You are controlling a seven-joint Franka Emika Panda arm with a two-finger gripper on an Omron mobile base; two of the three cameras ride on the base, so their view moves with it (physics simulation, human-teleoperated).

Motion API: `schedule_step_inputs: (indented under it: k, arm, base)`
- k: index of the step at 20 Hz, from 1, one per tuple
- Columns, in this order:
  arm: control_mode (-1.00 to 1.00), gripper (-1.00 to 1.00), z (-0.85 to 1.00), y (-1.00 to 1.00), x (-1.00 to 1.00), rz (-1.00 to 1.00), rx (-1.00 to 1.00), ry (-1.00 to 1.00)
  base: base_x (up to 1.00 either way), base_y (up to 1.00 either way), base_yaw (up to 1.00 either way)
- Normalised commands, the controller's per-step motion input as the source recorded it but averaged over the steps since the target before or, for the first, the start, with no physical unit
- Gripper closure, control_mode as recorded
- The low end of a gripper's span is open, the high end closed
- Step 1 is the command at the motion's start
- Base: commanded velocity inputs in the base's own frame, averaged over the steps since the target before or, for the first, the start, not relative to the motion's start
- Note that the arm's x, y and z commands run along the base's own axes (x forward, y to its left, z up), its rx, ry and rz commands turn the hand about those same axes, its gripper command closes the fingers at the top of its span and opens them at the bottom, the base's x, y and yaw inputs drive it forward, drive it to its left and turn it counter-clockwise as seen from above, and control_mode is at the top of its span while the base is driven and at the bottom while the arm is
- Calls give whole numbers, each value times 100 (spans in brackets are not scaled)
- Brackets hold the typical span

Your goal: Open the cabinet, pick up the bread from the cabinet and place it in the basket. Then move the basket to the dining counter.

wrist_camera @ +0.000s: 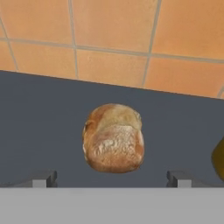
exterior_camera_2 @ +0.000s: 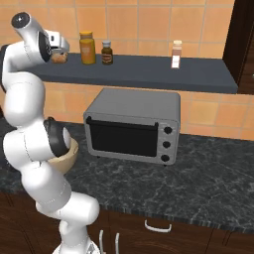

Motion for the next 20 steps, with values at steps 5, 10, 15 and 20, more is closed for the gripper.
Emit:
schedule_step_inputs:
  k: [5, 10, 15, 20]
  arm:
    - [-100, -100, -7, 0, 19, 0, 0, 0]
    - [-100, -100, -17, 0, 11, 0, 0, 0]
    - [-100, -100, -5, 0, 21, 0, 0, 0]
    - [-100, -100, 0, 3, 27, 0, 0, 0]
  base:
    - [0, 0, 0]
    - [0, 0, 0]
    - [0, 0, 0]
    - [0, 0, 0]
